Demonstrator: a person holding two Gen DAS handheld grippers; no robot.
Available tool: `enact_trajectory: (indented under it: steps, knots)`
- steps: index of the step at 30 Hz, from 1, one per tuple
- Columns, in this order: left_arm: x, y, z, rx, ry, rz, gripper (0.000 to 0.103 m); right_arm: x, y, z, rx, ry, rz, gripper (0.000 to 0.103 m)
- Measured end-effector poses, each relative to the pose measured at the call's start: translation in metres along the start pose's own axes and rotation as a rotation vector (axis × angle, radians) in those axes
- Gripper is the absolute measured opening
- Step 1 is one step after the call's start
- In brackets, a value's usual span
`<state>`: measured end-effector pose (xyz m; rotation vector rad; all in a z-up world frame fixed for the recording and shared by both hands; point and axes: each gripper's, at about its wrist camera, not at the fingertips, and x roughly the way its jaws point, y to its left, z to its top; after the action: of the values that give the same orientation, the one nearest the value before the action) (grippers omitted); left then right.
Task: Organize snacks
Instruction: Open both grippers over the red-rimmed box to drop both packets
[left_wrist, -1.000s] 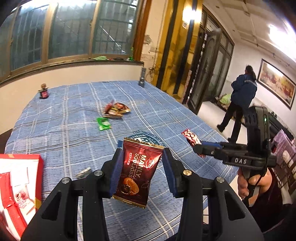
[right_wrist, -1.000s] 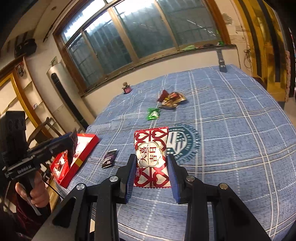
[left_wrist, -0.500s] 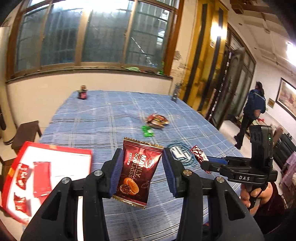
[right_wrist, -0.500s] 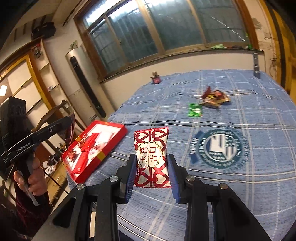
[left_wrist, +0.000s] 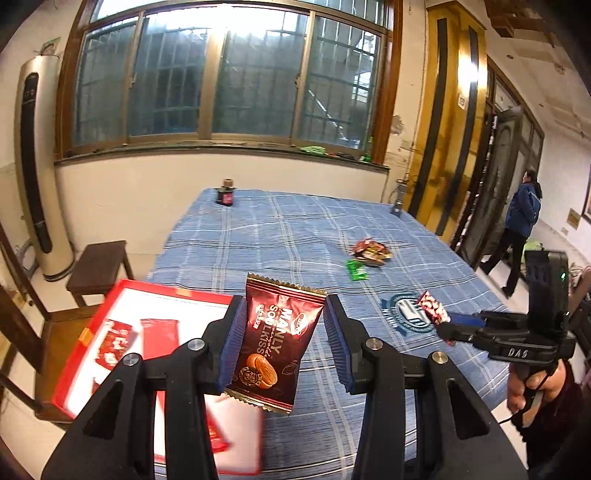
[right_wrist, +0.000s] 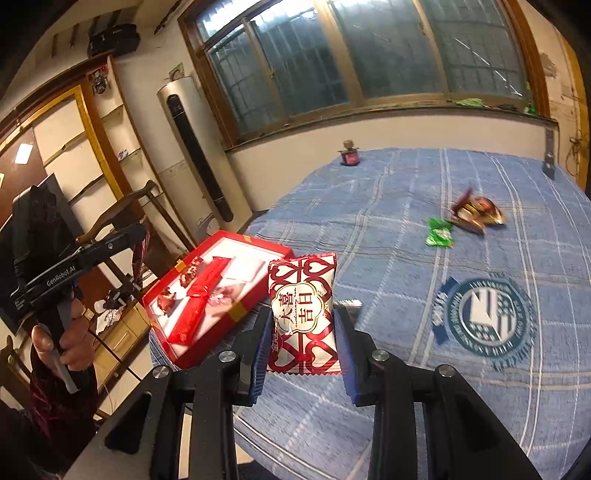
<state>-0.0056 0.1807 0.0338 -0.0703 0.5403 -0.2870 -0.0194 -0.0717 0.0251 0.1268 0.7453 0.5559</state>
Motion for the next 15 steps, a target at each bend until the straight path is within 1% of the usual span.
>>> enact_trajectory:
  steps: [4,8,11,13,14,15]
  knots:
    - [-0.007,0.017,-0.001,0.005,0.003,0.058,0.041,0.020,0.024,0.021,-0.037,-0.004,0.081,0.034]
    - [-0.012,0.043,-0.007,-0.017,0.027,0.100,0.041,0.055,0.060,0.040,-0.079,-0.009,0.171,0.034]
    - [-0.008,0.065,-0.013,-0.074,0.051,0.083,0.041,0.083,0.087,0.048,-0.109,-0.019,0.209,0.034]
    - [-0.002,0.076,-0.014,-0.108,0.064,0.087,0.042,0.101,0.105,0.050,-0.135,-0.040,0.213,0.037]
    - [0.002,0.081,-0.015,-0.117,0.069,0.075,0.048,0.112,0.114,0.051,-0.152,-0.043,0.220,0.039]
    - [0.008,0.087,-0.017,-0.131,0.089,0.063,0.064,0.122,0.121,0.049,-0.170,-0.031,0.224,0.050]
